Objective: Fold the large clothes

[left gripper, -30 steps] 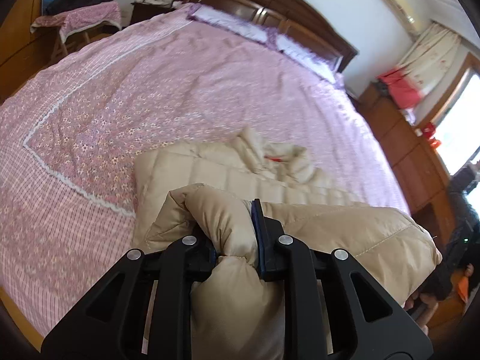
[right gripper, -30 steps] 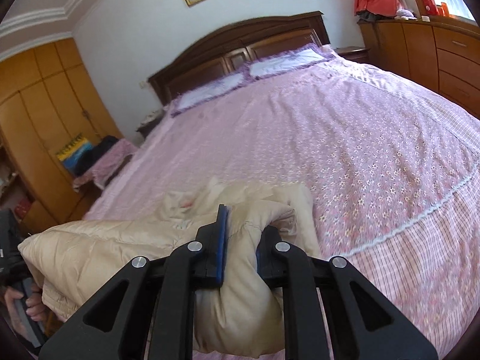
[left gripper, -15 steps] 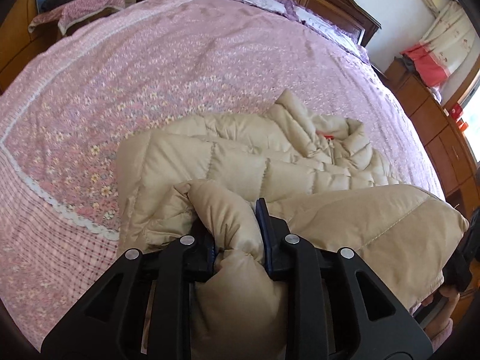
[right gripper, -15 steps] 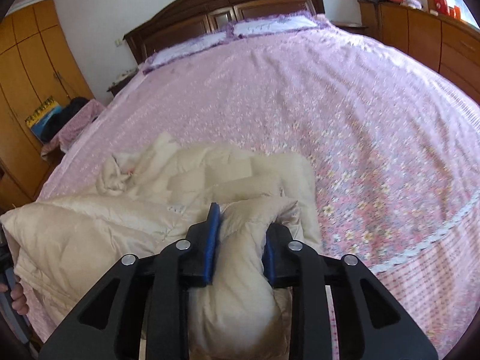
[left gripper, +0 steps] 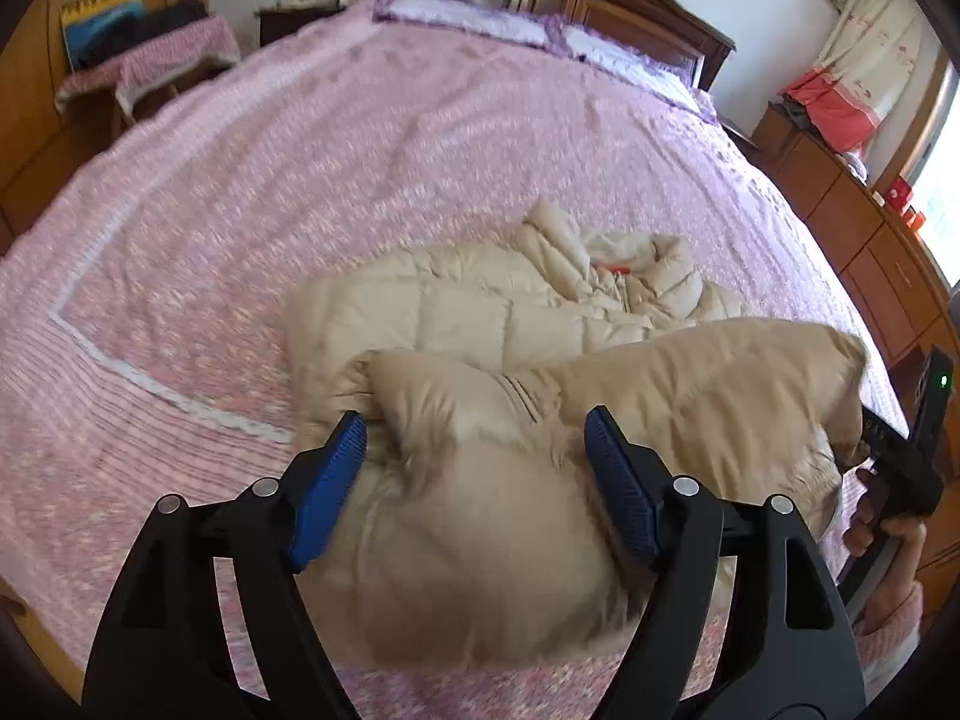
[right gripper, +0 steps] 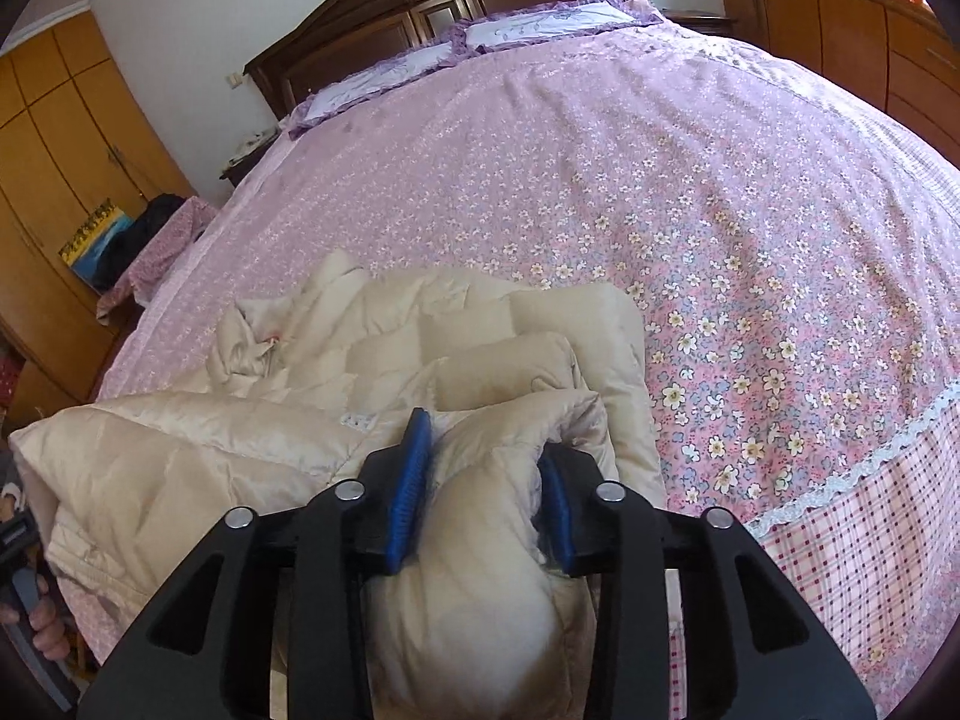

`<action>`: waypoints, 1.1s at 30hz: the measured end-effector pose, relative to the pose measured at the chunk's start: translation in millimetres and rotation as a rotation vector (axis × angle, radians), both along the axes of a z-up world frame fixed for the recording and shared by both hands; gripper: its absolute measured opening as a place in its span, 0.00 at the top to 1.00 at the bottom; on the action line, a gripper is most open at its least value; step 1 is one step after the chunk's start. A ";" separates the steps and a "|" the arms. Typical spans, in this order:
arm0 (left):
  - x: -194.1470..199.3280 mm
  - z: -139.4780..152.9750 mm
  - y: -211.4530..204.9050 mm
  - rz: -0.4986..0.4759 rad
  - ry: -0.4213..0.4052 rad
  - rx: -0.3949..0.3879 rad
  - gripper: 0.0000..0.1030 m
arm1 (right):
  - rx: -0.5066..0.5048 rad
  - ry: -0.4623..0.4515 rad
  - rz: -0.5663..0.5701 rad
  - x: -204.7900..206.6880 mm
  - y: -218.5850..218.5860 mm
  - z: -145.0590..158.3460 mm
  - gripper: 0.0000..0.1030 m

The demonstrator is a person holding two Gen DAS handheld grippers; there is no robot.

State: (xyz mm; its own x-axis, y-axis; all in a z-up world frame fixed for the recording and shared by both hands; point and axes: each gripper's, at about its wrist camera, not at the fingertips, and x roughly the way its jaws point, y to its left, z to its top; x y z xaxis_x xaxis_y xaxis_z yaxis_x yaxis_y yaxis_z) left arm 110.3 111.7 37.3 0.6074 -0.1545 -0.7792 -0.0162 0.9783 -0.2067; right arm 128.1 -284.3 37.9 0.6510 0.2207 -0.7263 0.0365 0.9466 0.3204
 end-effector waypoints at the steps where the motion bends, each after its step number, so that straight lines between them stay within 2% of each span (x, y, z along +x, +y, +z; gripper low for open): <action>1: -3.5 4.0 1.3 -0.004 -0.009 -0.001 0.27 | 0.011 -0.004 0.002 -2.0 -1.2 3.3 0.55; 3: -10.9 11.4 5.6 -0.003 -0.023 -0.014 0.27 | 0.029 -0.014 0.002 -6.3 -4.0 10.1 0.45; 4: -12.7 13.8 8.3 0.001 -0.025 -0.019 0.27 | 0.049 -0.021 0.010 -8.4 -5.4 13.7 0.31; 6: -17.8 18.1 14.3 0.014 -0.031 -0.023 0.27 | 0.073 -0.038 0.021 -13.2 -5.9 21.8 0.15; 11: -31.2 26.7 24.9 0.036 -0.056 0.004 0.27 | 0.053 -0.103 0.075 -31.6 -5.4 49.9 0.15; 16: -48.6 26.8 39.5 0.059 -0.060 0.052 0.27 | -0.043 -0.147 0.129 -56.2 -9.2 69.3 0.15; 25: -74.8 9.5 61.5 0.086 -0.027 0.105 0.27 | -0.182 -0.105 0.131 -87.4 -31.9 49.0 0.15; 27: -77.4 6.7 61.5 0.079 -0.023 0.080 0.27 | -0.187 -0.077 0.123 -88.6 -38.3 38.2 0.15; 30: -81.0 5.0 54.9 0.038 -0.036 -0.007 0.27 | -0.174 -0.060 0.129 -90.9 -43.9 26.2 0.15; 33: -77.9 4.6 42.9 -0.001 -0.055 -0.034 0.27 | -0.082 -0.065 0.136 -91.0 -47.0 24.0 0.15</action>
